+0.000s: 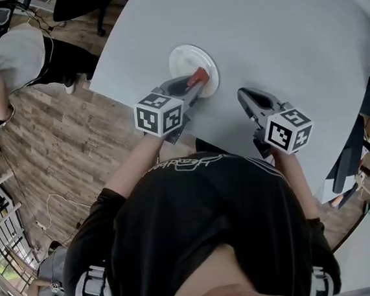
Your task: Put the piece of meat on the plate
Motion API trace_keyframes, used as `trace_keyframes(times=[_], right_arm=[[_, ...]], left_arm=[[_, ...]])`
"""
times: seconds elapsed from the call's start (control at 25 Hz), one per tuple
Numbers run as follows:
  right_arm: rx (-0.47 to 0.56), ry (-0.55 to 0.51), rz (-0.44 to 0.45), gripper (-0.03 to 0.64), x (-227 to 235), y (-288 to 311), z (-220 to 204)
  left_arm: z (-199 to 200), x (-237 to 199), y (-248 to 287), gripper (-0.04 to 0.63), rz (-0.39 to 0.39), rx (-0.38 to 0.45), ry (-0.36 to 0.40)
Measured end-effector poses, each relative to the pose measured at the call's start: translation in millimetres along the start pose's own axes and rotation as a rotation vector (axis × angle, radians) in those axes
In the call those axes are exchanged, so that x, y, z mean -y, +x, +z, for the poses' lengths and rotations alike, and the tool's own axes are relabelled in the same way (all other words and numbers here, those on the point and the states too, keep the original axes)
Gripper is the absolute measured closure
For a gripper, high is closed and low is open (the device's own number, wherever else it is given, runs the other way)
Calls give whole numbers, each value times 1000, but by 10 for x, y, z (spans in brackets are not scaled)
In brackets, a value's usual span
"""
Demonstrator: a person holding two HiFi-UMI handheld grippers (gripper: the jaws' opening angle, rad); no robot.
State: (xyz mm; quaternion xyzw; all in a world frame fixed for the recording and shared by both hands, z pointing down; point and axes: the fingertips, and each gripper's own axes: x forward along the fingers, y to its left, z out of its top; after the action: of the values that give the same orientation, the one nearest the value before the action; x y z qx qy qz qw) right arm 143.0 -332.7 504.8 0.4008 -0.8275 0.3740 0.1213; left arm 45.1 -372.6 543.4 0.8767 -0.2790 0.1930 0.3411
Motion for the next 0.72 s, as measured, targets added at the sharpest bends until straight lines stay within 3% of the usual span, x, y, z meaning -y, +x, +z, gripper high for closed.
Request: trace_keyframes(times=[0.36, 0.72], right_arm=[[-2, 13, -2, 600, 28, -4, -37], [-8, 10, 7, 600, 2, 7, -48]], left_arm=[[-55, -43, 81, 500, 1, -28, 5], [-53, -204, 72, 447, 131, -50, 128]])
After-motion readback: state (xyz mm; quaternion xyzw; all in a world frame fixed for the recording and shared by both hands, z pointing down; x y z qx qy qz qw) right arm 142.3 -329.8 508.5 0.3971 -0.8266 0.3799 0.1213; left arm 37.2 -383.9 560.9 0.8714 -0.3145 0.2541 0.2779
